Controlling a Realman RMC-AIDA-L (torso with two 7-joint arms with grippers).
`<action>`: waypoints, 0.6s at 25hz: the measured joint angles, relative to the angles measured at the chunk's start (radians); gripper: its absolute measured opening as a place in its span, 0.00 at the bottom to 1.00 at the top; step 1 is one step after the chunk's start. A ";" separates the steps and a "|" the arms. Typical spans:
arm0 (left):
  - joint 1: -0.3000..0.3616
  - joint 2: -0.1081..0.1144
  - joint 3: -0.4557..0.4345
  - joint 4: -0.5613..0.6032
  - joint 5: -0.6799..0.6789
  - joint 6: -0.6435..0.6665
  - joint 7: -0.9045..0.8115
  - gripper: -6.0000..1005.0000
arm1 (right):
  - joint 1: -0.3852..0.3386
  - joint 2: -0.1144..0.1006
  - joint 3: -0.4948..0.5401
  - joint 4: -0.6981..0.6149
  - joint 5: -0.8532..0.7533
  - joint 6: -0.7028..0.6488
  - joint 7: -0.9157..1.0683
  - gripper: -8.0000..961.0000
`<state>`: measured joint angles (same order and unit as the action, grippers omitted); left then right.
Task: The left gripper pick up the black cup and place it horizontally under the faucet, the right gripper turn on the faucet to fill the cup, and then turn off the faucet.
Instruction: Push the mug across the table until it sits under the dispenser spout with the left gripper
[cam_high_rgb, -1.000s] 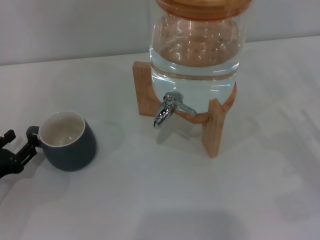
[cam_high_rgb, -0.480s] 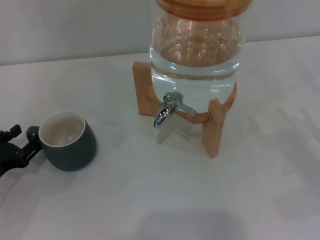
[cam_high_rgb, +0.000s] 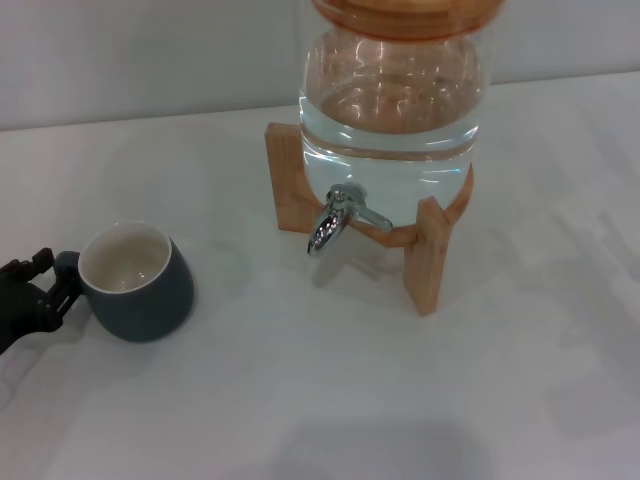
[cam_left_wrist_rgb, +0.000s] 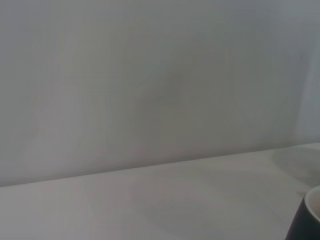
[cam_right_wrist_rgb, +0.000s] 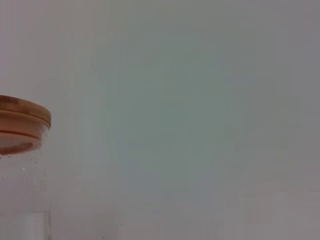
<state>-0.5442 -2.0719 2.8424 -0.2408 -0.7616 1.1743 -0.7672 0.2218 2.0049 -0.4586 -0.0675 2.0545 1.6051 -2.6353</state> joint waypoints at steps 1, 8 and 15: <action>0.000 0.000 0.000 0.000 0.000 0.000 -0.001 0.55 | 0.000 0.000 0.000 0.000 0.000 0.000 0.000 0.82; -0.003 -0.001 0.000 0.000 0.002 -0.001 -0.004 0.41 | 0.001 0.000 0.000 -0.002 -0.001 -0.002 0.000 0.82; -0.003 -0.002 0.000 0.000 -0.004 0.017 -0.001 0.18 | 0.001 0.001 0.000 -0.002 -0.001 -0.002 0.000 0.82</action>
<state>-0.5475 -2.0740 2.8425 -0.2409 -0.7654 1.1909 -0.7679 0.2229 2.0058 -0.4588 -0.0691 2.0539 1.6029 -2.6353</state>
